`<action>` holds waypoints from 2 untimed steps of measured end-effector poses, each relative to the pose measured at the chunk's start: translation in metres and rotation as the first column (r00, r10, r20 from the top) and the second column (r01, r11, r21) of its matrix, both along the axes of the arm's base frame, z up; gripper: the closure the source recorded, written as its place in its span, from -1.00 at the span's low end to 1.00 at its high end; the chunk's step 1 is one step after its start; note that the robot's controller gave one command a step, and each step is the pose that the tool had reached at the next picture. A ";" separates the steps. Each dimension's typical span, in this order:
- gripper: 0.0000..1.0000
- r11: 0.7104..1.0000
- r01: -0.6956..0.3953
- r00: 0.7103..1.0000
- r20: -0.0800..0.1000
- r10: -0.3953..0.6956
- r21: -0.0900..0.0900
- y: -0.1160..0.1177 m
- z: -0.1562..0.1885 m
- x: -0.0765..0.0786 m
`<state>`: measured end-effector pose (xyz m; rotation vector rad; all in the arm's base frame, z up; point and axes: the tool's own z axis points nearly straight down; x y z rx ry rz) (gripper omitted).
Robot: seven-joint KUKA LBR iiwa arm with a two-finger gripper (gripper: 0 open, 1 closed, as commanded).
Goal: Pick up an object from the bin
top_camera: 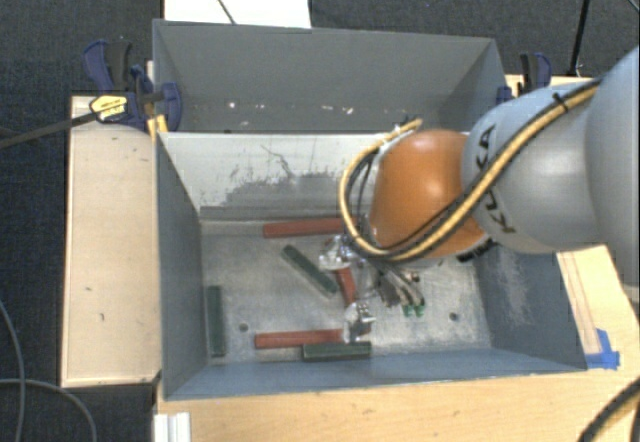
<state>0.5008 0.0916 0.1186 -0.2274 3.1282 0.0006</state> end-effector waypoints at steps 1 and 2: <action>-1.00 1.000 -0.013 1.000 -0.003 0.013 0.001 0.006 -0.031 -0.008; 1.00 0.996 0.089 0.996 0.005 -0.089 0.003 0.021 -0.041 -0.014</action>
Offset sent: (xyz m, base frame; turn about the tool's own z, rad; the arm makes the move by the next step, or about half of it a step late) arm -0.0184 0.0200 -0.0486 0.0868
